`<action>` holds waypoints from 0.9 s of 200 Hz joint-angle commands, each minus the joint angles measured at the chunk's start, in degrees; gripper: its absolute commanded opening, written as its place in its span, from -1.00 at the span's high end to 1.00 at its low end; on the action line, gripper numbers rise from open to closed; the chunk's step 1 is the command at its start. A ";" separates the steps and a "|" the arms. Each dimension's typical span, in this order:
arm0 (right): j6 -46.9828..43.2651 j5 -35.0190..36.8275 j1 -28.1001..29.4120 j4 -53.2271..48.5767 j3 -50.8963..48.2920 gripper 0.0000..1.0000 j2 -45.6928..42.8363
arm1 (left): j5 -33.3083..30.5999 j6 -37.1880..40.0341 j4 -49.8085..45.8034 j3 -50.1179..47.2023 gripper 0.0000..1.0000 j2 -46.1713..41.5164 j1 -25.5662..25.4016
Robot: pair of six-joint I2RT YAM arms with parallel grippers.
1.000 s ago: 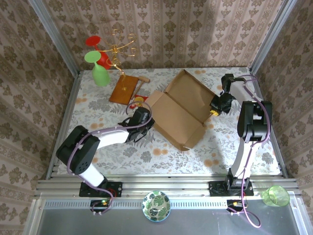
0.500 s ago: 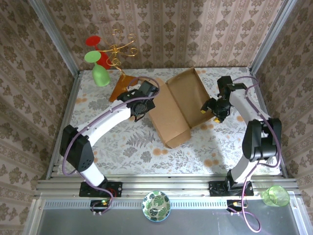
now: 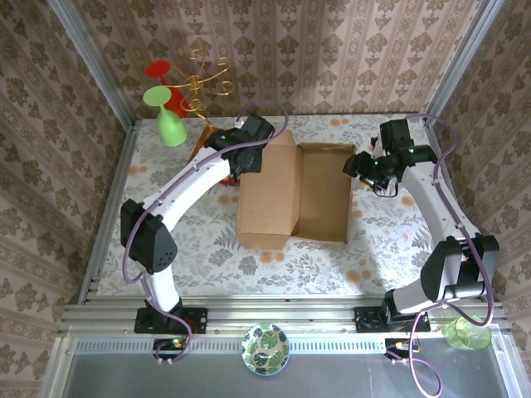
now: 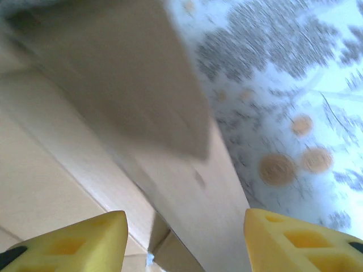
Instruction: Fold the paper box
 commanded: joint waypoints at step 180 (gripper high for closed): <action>-50.50 -16.27 9.07 33.06 4.60 -0.23 7.81 | 5.85 59.27 10.64 9.21 1.00 1.60 -5.31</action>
